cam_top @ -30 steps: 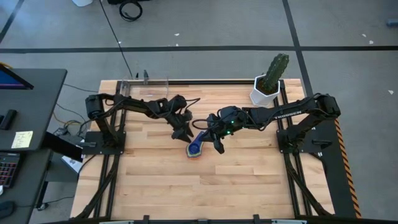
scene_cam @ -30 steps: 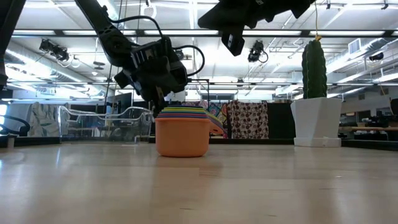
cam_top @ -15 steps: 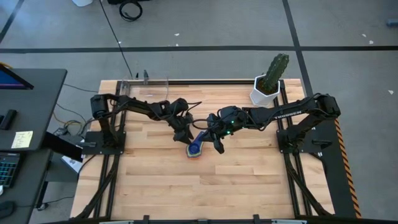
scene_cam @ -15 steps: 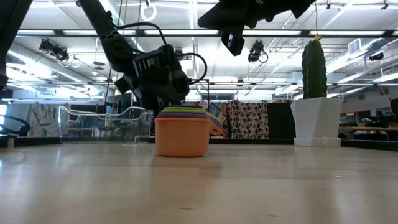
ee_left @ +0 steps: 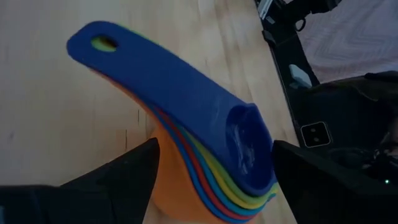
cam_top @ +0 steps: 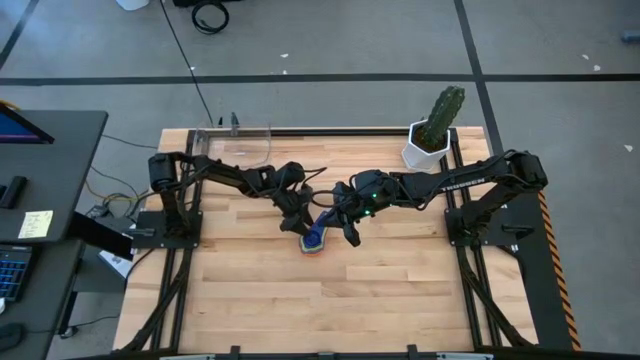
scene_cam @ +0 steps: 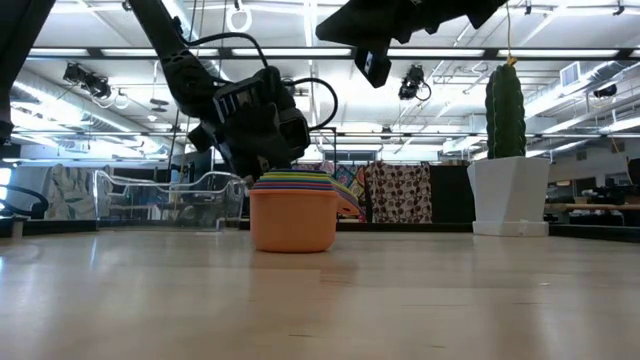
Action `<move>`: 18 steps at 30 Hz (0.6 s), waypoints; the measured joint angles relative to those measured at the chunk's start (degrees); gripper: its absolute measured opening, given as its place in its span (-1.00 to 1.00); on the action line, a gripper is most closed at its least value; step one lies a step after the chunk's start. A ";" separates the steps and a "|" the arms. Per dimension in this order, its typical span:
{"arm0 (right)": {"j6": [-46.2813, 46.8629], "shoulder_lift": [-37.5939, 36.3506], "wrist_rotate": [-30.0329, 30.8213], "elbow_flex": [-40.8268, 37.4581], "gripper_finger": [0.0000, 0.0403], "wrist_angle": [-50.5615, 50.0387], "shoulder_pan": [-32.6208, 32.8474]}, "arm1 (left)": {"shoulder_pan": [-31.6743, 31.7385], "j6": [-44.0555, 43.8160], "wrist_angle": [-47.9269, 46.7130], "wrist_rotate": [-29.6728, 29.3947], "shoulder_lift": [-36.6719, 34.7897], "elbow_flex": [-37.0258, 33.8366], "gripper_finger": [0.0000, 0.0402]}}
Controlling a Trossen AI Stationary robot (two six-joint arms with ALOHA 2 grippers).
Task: Nest measuring cups in basket
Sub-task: Put the stacked nesting measuring cups into the transparent bin
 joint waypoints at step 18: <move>0.00 0.00 0.00 0.00 -0.92 0.55 -0.02 | -0.48 0.25 0.92 -0.69 2.24 -0.02 0.55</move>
